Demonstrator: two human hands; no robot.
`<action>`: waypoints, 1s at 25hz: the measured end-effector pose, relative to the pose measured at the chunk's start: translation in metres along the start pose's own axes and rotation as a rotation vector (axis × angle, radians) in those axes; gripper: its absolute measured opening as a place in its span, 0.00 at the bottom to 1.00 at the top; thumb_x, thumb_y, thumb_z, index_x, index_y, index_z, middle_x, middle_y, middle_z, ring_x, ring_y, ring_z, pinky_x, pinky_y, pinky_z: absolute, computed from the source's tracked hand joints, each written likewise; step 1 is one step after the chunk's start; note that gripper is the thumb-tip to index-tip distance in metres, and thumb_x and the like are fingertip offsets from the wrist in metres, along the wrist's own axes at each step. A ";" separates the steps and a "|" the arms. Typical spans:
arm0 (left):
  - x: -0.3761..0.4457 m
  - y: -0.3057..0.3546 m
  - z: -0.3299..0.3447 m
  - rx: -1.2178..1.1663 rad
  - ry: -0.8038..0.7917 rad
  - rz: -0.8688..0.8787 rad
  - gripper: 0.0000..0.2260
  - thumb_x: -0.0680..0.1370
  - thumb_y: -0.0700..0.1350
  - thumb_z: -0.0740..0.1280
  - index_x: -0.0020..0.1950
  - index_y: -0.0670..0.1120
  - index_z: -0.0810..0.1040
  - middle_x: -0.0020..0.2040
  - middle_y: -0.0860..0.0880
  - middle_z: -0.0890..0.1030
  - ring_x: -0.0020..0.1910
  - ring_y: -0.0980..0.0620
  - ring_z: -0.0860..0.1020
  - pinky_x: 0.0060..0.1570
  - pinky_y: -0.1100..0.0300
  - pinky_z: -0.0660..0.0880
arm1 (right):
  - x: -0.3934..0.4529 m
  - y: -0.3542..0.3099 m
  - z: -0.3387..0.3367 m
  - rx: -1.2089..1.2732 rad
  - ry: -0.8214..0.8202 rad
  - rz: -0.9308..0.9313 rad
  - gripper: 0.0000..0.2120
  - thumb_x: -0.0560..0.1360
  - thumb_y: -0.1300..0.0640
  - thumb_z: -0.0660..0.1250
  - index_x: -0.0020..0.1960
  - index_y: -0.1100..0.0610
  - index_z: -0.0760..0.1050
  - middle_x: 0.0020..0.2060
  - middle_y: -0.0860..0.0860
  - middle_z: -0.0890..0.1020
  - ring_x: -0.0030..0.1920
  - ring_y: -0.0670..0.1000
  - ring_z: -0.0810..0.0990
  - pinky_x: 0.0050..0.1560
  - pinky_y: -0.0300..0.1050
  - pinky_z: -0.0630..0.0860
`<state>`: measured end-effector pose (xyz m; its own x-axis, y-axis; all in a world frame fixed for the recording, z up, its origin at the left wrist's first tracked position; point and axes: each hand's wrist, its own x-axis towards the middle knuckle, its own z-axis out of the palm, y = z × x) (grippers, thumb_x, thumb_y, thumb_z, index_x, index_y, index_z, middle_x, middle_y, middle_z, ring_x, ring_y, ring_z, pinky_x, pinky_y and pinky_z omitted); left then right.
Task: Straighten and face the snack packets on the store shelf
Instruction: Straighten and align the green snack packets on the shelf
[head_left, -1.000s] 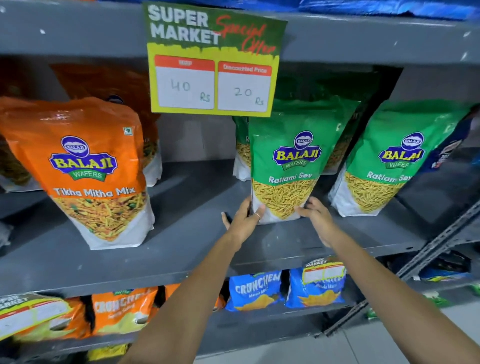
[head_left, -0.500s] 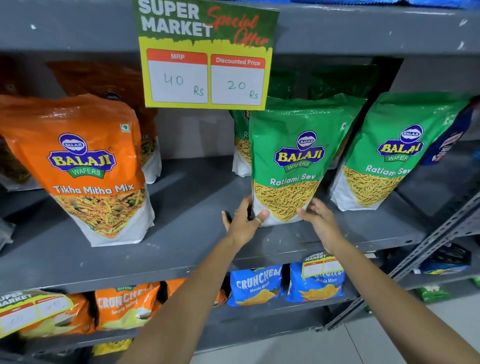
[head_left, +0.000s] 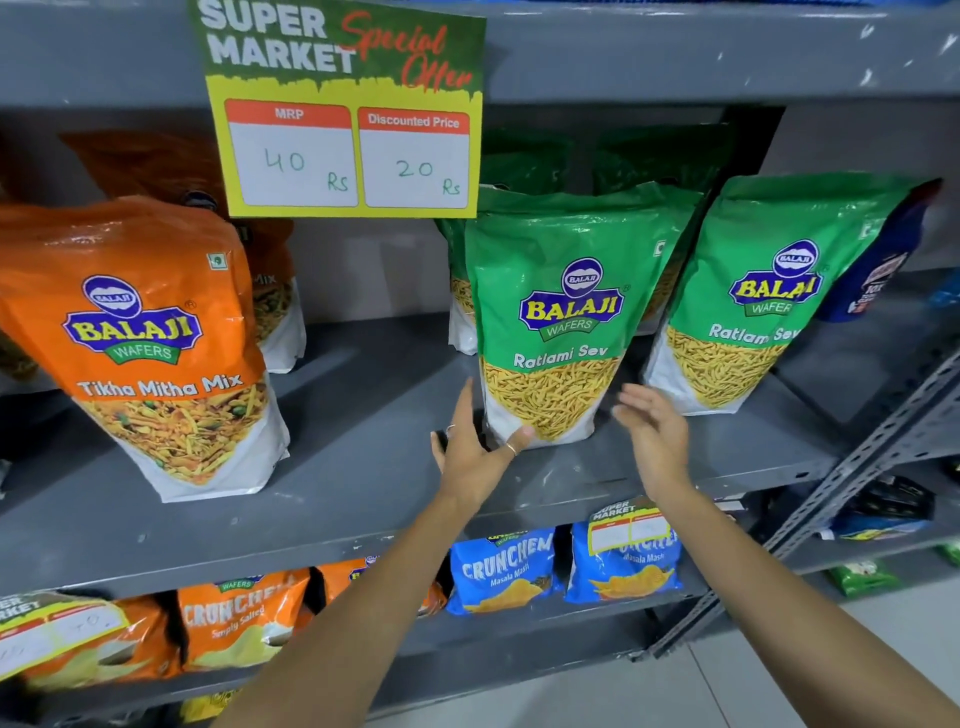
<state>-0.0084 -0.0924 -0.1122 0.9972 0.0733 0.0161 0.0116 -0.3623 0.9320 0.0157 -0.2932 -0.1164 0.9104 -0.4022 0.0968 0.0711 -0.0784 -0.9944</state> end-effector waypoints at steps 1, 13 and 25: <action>-0.006 -0.001 0.005 0.053 0.134 0.089 0.34 0.71 0.56 0.70 0.72 0.50 0.59 0.72 0.50 0.68 0.72 0.49 0.63 0.74 0.40 0.48 | 0.004 0.002 -0.009 0.000 0.163 -0.032 0.09 0.70 0.68 0.66 0.48 0.60 0.77 0.46 0.53 0.80 0.41 0.36 0.77 0.47 0.32 0.72; -0.010 0.027 0.107 0.240 -0.091 0.544 0.15 0.77 0.39 0.59 0.64 0.41 0.71 0.61 0.41 0.75 0.60 0.48 0.72 0.60 0.55 0.70 | 0.070 0.019 -0.097 0.131 0.346 0.083 0.17 0.76 0.57 0.61 0.64 0.58 0.68 0.56 0.53 0.73 0.54 0.47 0.70 0.52 0.34 0.66; 0.053 0.064 0.167 0.081 -0.314 0.111 0.32 0.77 0.44 0.64 0.76 0.44 0.51 0.76 0.44 0.59 0.75 0.47 0.57 0.72 0.58 0.54 | 0.100 0.035 -0.122 -0.036 0.092 0.126 0.30 0.69 0.37 0.59 0.67 0.51 0.68 0.67 0.50 0.73 0.68 0.51 0.68 0.73 0.54 0.59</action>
<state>0.0579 -0.2672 -0.1119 0.9667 -0.2557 -0.0080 -0.1051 -0.4257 0.8987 0.0593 -0.4472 -0.1368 0.8698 -0.4929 -0.0234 -0.0576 -0.0545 -0.9969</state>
